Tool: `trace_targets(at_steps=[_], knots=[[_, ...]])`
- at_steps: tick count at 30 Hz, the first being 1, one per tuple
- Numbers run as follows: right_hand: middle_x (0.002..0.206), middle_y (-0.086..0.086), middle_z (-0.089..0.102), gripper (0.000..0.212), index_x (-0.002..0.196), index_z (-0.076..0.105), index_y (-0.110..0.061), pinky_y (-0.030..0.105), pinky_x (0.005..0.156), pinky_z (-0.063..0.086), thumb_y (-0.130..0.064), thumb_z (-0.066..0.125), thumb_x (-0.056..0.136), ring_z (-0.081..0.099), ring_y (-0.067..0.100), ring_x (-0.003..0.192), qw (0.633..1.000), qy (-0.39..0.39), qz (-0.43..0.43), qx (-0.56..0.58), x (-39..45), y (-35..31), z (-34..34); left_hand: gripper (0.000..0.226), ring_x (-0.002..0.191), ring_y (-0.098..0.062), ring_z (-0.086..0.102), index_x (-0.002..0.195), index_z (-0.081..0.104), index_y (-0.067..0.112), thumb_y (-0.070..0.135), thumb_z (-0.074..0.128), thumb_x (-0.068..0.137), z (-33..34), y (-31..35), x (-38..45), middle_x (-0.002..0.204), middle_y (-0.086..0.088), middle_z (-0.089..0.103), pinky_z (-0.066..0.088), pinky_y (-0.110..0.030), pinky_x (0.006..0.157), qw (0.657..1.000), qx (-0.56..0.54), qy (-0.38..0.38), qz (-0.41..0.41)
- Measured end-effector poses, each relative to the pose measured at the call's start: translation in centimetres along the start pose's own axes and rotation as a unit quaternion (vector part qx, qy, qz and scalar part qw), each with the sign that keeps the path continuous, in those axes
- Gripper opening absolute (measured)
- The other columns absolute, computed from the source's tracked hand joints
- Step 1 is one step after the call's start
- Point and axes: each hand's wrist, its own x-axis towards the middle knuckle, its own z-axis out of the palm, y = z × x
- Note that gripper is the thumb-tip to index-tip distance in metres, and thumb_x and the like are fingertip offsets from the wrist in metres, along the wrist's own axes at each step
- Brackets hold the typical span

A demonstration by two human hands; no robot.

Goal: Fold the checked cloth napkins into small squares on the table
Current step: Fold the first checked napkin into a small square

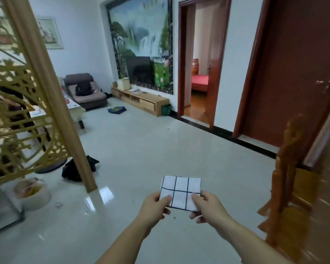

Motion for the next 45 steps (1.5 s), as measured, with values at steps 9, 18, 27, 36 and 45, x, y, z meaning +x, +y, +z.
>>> trace_targets(at_steps=[9,18,27,36,45], knots=[[0.072,0.002,0.066,0.025,0.091,0.066,-0.015,0.026,0.048,0.040,-0.026,0.045,0.099,0.059,0.014,0.052,0.998,0.066,-0.013,0.003,15.7,-0.4,-2.1,0.015,0.055,-0.008,0.053,0.082,0.063,0.015,0.024,0.056,0.093,0.0,4.4,16.2,0.072,0.005,0.061,0.040,-0.013,0.047,0.996,0.079,0.010,0.040],[0.065,-0.002,0.063,0.025,0.084,0.067,-0.016,0.027,0.052,0.040,-0.027,0.049,0.096,0.055,0.012,0.052,0.990,0.140,-0.022,0.026,30.2,-4.6,-9.5,0.007,0.056,-0.008,0.053,0.082,0.067,0.015,0.016,0.063,0.087,3.7,11.1,33.3,0.069,0.004,0.063,0.040,-0.012,0.048,0.993,0.103,-0.043,0.045],[0.060,-0.003,0.060,0.026,0.078,0.065,-0.017,0.026,0.049,0.039,-0.025,0.050,0.097,0.055,0.012,0.054,0.949,0.315,0.000,-0.001,38.2,-6.4,-21.7,0.013,0.058,-0.009,0.054,0.087,0.068,0.016,0.026,0.061,0.091,15.8,16.5,50.4,0.070,0.002,0.063,0.041,-0.020,0.056,0.966,0.102,-0.211,0.111],[0.076,0.004,0.071,0.022,0.090,0.070,-0.012,0.026,0.052,0.044,-0.027,0.055,0.096,0.066,0.017,0.056,0.864,0.500,0.061,0.028,42.1,-8.7,-30.6,0.031,0.055,-0.010,0.037,0.062,0.057,0.017,0.022,0.060,0.092,29.1,22.6,62.2,0.056,0.006,0.042,0.032,-0.024,0.056,0.881,0.107,-0.432,0.162],[0.075,0.001,0.075,0.018,0.100,0.069,-0.018,0.025,0.047,0.044,-0.020,0.051,0.098,0.062,0.016,0.052,0.761,0.633,0.044,0.134,39.2,-5.7,-41.9,0.022,0.057,0.005,0.055,0.081,0.071,0.018,0.031,0.058,0.093,48.4,26.1,62.6,0.067,0.010,0.065,0.045,-0.014,0.057,0.770,0.182,-0.573,0.212]])
